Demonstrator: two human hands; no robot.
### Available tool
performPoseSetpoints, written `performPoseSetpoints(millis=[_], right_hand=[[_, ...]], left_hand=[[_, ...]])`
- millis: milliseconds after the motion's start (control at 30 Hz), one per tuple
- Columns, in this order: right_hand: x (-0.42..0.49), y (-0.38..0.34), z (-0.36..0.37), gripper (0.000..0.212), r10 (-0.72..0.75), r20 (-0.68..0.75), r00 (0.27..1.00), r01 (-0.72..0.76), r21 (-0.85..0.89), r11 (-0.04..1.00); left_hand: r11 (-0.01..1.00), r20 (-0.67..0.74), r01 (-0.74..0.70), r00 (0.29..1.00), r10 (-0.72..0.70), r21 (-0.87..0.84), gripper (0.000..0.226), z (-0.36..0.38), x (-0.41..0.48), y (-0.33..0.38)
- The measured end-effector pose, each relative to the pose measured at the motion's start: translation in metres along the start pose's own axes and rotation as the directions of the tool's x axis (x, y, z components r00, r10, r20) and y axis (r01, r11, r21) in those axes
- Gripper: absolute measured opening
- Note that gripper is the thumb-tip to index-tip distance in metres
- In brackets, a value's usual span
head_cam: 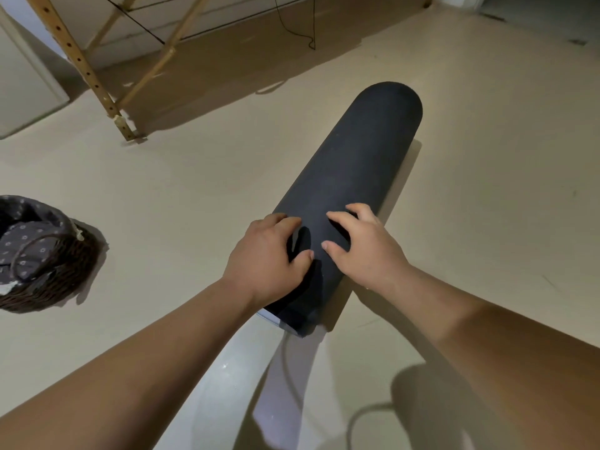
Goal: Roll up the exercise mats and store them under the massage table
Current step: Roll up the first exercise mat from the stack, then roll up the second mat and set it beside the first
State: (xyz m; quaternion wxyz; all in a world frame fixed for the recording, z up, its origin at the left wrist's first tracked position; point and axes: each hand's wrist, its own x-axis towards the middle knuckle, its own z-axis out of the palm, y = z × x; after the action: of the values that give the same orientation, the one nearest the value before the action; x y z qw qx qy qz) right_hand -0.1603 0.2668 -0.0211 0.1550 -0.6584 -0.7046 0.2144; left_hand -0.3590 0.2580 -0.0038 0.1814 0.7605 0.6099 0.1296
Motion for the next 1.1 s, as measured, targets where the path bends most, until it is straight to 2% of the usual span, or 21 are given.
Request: performPoseSetpoints(millis=[100, 233, 367, 500, 633, 733, 867, 1000, 1100], right_hand=[[-0.006, 0.006, -0.002, 0.047, 0.061, 0.001, 0.998, -0.061, 0.041, 0.997], [-0.030, 0.021, -0.022, 0.033, 0.136, 0.055, 0.989, -0.136, 0.003, 0.991], [-0.083, 0.070, -0.063, 0.037, 0.286, 0.205, 0.936, -0.272, -0.098, 0.957], [-0.164, 0.158, -0.102, 0.038, 0.466, 0.250, 0.849, -0.427, -0.196, 0.883], [-0.273, 0.237, -0.130, 0.030, 0.620, 0.199, 0.759, -0.598, -0.161, 0.785], [-0.348, 0.278, -0.151, 0.024, 0.707, 0.190, 0.681, -0.692, -0.150, 0.706], [-0.435, 0.319, -0.177, 0.022, 0.730, 0.171, 0.661, -0.721, -0.123, 0.682], [-0.504, 0.354, -0.178, 0.015, 0.711, 0.194, 0.676, -0.716, -0.052, 0.696], [-0.539, 0.378, -0.171, 0.023, 0.724, 0.153, 0.672, -0.736, 0.037, 0.676]], left_hand=[[1.000, -0.004, -0.006, 1.000, 0.006, 0.012, 0.060, 0.001, -0.005, 0.009], [0.991, -0.026, -0.127, 0.992, 0.126, -0.048, 0.042, 0.006, -0.014, 0.044], [0.967, 0.124, -0.194, 0.969, 0.216, -0.166, 0.044, 0.041, -0.019, 0.115], [0.938, 0.251, -0.235, 0.921, 0.299, -0.254, 0.045, 0.106, -0.031, 0.200], [0.884, 0.407, -0.290, 0.805, 0.432, -0.366, 0.043, 0.173, -0.071, 0.292], [0.848, 0.500, -0.387, 0.687, 0.528, -0.363, 0.044, 0.201, -0.106, 0.354], [0.799, 0.638, -0.527, 0.515, 0.572, -0.291, 0.048, 0.211, -0.140, 0.421], [0.590, 0.755, -0.805, 0.350, 0.555, -0.061, 0.052, 0.224, -0.164, 0.482], [0.450, 0.841, -0.891, 0.291, 0.457, 0.064, 0.051, 0.253, -0.183, 0.520]])
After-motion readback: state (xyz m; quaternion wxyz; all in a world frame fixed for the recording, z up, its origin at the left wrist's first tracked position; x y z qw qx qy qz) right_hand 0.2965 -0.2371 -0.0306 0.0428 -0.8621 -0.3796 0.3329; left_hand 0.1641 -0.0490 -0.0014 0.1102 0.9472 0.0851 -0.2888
